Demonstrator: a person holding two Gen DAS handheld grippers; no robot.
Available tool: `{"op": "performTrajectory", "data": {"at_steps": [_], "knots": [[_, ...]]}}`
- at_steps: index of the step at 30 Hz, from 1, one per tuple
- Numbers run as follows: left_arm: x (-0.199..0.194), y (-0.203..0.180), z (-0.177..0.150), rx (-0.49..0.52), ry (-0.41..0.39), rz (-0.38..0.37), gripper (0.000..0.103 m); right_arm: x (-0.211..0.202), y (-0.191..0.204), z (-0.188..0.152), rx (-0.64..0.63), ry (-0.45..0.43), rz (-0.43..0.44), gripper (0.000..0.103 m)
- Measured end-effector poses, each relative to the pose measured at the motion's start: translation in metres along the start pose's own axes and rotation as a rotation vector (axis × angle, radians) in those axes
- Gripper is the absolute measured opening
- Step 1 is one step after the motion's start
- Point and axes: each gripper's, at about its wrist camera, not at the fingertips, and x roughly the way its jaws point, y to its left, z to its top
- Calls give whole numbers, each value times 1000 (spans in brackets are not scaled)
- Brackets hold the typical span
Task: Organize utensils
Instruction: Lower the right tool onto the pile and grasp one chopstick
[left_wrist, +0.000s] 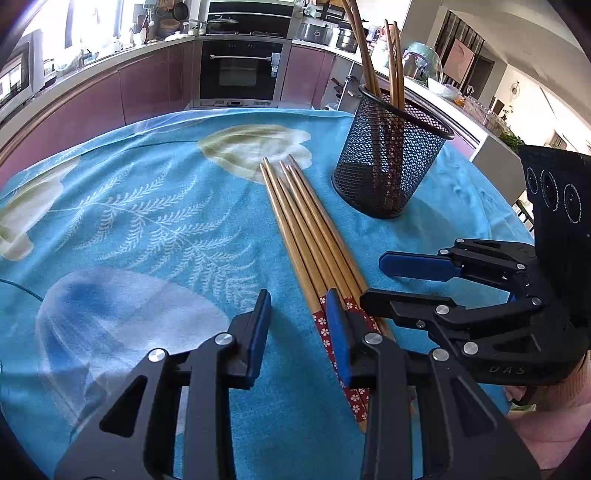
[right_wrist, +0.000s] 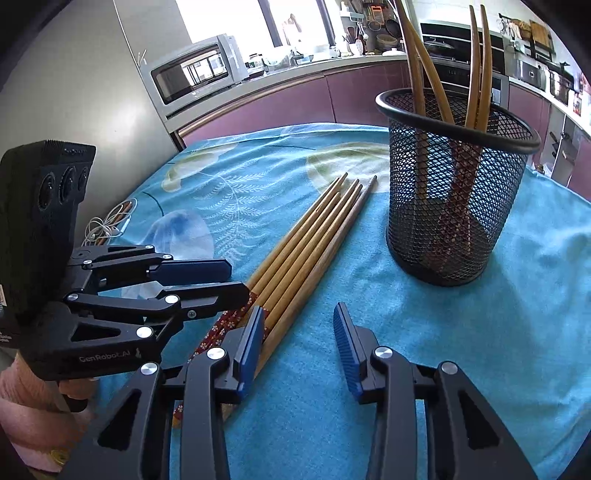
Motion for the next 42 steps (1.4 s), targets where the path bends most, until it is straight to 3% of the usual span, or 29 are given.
{"op": "performTrajectory", "data": {"at_steps": [22,30,42], "knots": [[0,-4,0,53,13,58,31,-4,-3,-1,-20,10,-53,31],[-2,3,-1,29,18,52,31,-6,-9,-1,-3,12,-59,31],[18,0,22,46,23,96,25,4,-10,9,-10,14,-86,30]]}}
